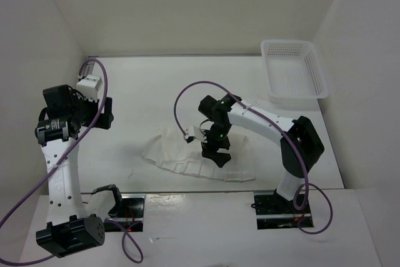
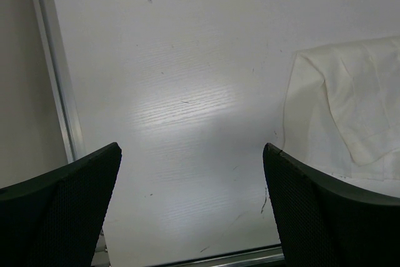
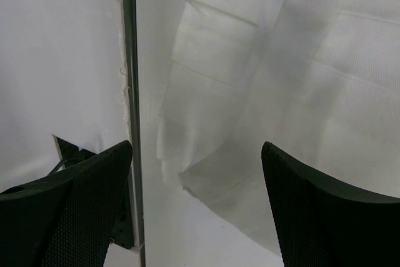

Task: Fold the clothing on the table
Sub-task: Fold the skirt

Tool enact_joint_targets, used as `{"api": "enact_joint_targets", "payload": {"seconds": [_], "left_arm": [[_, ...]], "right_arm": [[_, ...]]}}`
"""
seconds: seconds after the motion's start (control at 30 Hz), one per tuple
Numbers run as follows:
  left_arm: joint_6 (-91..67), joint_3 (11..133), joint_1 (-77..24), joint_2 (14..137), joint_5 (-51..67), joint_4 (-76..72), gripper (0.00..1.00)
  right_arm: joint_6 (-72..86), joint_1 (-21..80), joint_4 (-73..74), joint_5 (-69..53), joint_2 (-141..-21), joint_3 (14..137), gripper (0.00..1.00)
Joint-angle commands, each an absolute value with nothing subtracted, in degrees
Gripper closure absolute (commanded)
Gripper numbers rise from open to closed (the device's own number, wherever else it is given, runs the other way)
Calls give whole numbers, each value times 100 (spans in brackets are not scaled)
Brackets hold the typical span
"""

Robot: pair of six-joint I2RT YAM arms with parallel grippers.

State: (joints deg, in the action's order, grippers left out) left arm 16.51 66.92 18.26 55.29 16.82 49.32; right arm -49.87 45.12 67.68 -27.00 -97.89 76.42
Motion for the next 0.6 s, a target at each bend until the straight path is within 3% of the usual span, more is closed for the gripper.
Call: {"api": "enact_joint_targets", "payload": {"seconds": [0.0, 0.57], "left_arm": [[1731, 6636, 1863, 5371, 1705, 4887, 0], [1784, 6530, 1863, 5370, 1705, 4781, 0]], "right_arm": [[-5264, 4562, 6688, -2892, -9940, 7717, 12], [-5414, 4395, 7444, -2399, -9826, 7155, 12]]}}
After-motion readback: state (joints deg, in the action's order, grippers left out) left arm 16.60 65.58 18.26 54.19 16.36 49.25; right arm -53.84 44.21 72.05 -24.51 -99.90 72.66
